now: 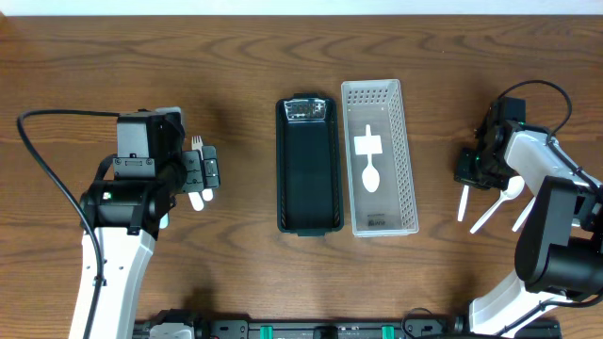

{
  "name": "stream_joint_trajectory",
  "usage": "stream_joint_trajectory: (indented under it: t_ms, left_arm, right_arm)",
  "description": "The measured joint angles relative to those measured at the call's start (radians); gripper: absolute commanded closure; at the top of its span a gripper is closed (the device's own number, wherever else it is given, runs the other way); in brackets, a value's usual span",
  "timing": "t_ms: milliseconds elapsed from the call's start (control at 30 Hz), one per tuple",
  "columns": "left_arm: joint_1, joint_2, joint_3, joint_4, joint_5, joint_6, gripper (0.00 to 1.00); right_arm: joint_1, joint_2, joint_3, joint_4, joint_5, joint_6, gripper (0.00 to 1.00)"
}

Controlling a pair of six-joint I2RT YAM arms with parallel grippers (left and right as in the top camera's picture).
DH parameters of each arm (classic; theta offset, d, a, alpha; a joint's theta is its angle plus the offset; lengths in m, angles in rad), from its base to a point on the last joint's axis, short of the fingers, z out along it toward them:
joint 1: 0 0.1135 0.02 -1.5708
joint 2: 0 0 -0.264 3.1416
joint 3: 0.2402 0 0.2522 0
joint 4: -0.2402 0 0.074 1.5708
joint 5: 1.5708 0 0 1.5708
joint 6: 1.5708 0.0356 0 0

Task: Pack container
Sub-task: 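Carry the spoon with right gripper and release it into white basket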

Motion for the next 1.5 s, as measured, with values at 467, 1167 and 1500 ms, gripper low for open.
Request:
stream_joint_trajectory:
  t_ms: [467,1167,1500]
  left_arm:
    - [0.000,0.000,0.000,0.000,0.000,0.000,0.02]
    - [0.000,0.000,0.000,0.000,0.000,0.000,0.02]
    - [0.000,0.000,0.000,0.000,0.000,0.000,0.02]
  right_arm:
    - [0.242,-0.229,0.339,-0.166,-0.017,0.001,0.99]
    - [0.576,0.109,0.386,-0.127,-0.025,0.081,0.75]
    - [0.542,0.047,0.450,-0.208,0.003,0.119,0.04]
